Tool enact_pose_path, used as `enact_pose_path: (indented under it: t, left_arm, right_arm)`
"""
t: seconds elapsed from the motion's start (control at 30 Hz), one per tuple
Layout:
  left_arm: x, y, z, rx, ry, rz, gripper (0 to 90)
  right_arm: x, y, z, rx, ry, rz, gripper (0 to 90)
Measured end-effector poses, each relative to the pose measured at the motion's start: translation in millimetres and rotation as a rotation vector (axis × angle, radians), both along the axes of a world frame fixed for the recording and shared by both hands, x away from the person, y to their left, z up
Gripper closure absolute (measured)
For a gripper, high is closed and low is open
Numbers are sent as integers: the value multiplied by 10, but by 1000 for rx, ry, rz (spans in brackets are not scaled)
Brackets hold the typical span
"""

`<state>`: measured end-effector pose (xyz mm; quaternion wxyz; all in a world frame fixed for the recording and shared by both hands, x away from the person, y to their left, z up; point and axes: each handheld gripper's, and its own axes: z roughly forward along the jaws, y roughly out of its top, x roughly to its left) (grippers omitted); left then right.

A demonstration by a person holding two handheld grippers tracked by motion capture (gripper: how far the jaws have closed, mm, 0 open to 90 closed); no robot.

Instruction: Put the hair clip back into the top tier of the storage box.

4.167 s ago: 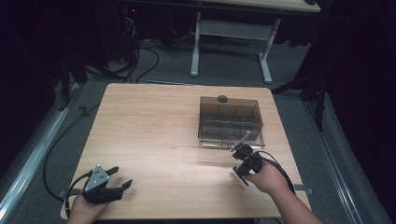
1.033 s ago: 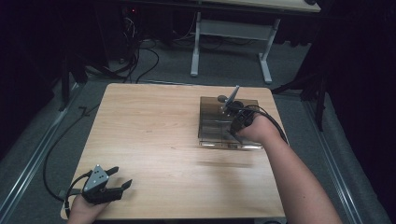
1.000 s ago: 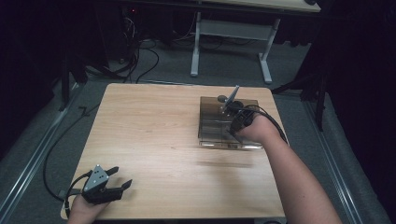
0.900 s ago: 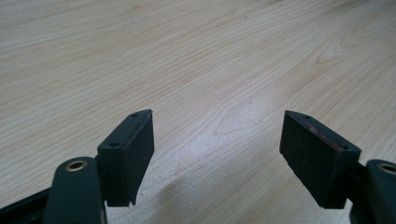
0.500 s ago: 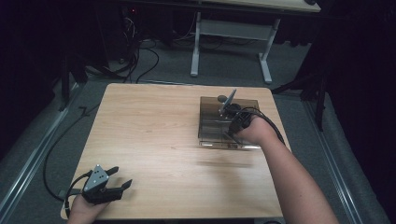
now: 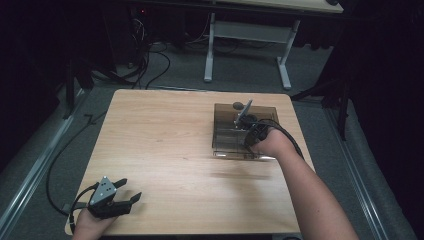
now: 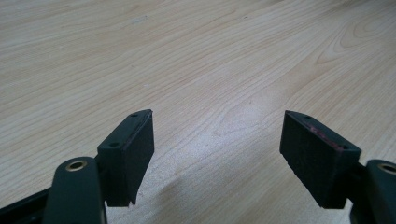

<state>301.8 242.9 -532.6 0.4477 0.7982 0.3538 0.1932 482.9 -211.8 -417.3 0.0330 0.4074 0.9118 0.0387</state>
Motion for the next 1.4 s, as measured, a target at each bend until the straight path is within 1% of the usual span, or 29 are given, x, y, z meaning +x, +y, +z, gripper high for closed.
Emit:
enact_pose_path:
  t: [0.03,0.1,0.13,0.23,0.27,0.3,0.33,0.4,0.43,0.57,0.6,0.63,0.7,0.73,0.77,0.83,0.87,0.93,1.0,1.2,1.23,1.37,1.4]
  left_arm:
    - [0,1,1,2,0,-1,267]
    - [-1,0,0,0,0,0,267]
    - [-1,0,0,0,0,0,267]
    - [0,1,1,4,-1,-2,267]
    - [0,0,1,4,-1,-1,267]
    - [0,0,1,4,-1,-1,267]
    - [0,1,1,4,-1,-1,267]
    - [0,0,1,2,-1,1,267]
    - [-1,0,1,3,0,1,267]
    - [0,-1,1,5,-1,0,267]
    - [-1,-1,1,5,-1,0,267]
    - [-1,-1,1,5,0,0,267]
    - [-1,-1,1,6,-1,0,267]
    - [0,-3,0,5,-1,1,267]
    - [0,-3,1,7,1,-1,267]
    - [-1,-4,3,12,3,-4,267]
    - [-2,-6,3,13,3,-4,268]
    - [-3,-8,2,15,1,-3,267]
    - [-3,-7,3,13,2,-3,268]
    - [-3,-6,3,12,1,-2,268]
    - [-3,-7,2,12,0,-1,268]
    - [-3,-8,3,14,0,-2,268]
    - [-3,-9,3,14,0,-2,268]
  right_arm:
    - [5,-7,-2,1,-3,9,798]
    - [8,-16,-2,5,-4,10,778]
    - [-1,-8,5,6,4,-12,770]
    - [-9,-14,17,9,0,-2,755]
    - [-17,-8,30,8,3,-15,748]
    - [-14,-12,41,5,-3,-4,748]
    - [-24,-6,59,5,-2,-20,747]
    - [-27,-6,100,8,-10,-17,741]
    - [-29,-9,123,18,-11,-21,735]
    - [-45,-18,213,17,-26,-20,729]
    - [-47,-30,230,19,-33,-13,727]
    - [-58,-31,249,21,-32,-25,724]
    - [-75,-37,284,20,-36,-27,722]
    - [-93,-33,300,20,-34,-45,722]
    - [-93,-46,311,19,-42,-27,722]
    - [-121,-49,329,22,-33,-48,732]
    - [-128,-59,333,22,-30,-40,740]
    - [-161,-61,340,17,-22,-61,746]
    - [-172,-86,338,23,-29,-47,755]
    - [-271,-121,347,27,-23,-57,792]
    - [-297,-120,355,23,-19,-69,805]
    - [-374,-158,367,27,-22,-54,832]
    - [-398,-163,373,28,-20,-65,837]
